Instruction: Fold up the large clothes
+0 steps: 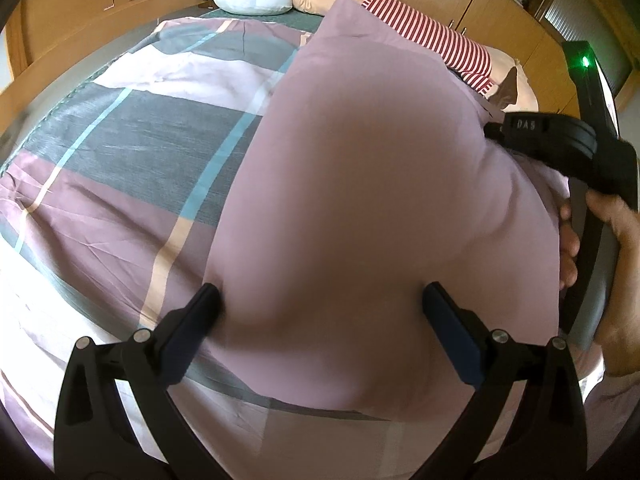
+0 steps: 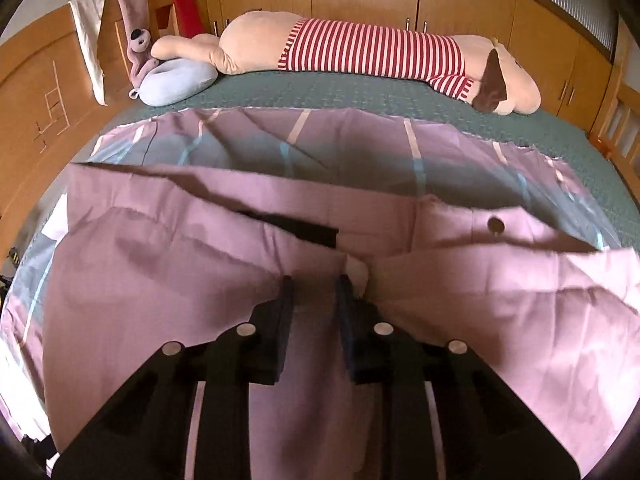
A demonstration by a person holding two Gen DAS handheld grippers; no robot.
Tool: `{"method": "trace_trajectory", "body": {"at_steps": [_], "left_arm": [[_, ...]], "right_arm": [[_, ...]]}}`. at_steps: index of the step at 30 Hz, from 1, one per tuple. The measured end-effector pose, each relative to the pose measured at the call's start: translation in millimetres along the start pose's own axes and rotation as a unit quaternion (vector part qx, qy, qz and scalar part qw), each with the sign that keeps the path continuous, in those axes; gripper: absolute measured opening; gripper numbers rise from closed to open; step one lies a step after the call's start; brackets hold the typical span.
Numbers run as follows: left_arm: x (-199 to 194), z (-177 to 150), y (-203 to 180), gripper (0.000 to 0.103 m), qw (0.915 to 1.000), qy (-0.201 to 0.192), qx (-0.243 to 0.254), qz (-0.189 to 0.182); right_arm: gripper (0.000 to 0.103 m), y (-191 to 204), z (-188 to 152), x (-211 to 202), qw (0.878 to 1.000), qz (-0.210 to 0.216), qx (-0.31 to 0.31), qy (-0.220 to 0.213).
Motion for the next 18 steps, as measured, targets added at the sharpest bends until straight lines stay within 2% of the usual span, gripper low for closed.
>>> {"method": "trace_trajectory", "body": {"at_steps": [7,8,9,10,12,15,16,18], "left_arm": [[3,0,0,0.101,1.0,0.004,-0.001,0.003],[4,0,0,0.101,1.0,0.007,-0.003,0.004],[6,0,1,0.101,0.9999,0.011,-0.005,0.003],[7,0,2,0.101,0.9999,0.014,-0.007,0.003],[9,-1,3,0.101,0.9998,0.016,-0.012,0.001],[9,-1,2,0.101,0.9998,0.013,-0.01,0.005],[9,-1,2,0.101,0.9999,0.012,-0.009,0.007],[9,-2,1,0.101,0.9999,0.01,-0.007,0.009]], "right_arm": [[0.025,-8,17,3,1.0,-0.007,0.013,-0.01],[0.032,-9,19,0,1.0,-0.011,0.016,-0.018],[0.045,-9,20,-12,0.998,-0.027,0.024,-0.048],[0.05,-7,19,-26,0.995,-0.034,0.03,-0.084],[0.064,2,15,-49,0.992,0.001,0.019,-0.128],[0.072,34,5,-59,0.992,0.051,-0.028,-0.111],[0.073,44,2,-56,0.993,0.058,-0.045,-0.098],[0.074,61,-1,-42,0.993,0.044,-0.084,-0.067]]}}
Point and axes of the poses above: each gripper's, at about its wrist camera, not at the fingertips, and x roughly the way its jaws point, y to its left, z to its top, the point moved 2 cm from there along x, roughly the way its jaws point, and after that the axes turned 4 degrees about z, right-handed, at the moved point
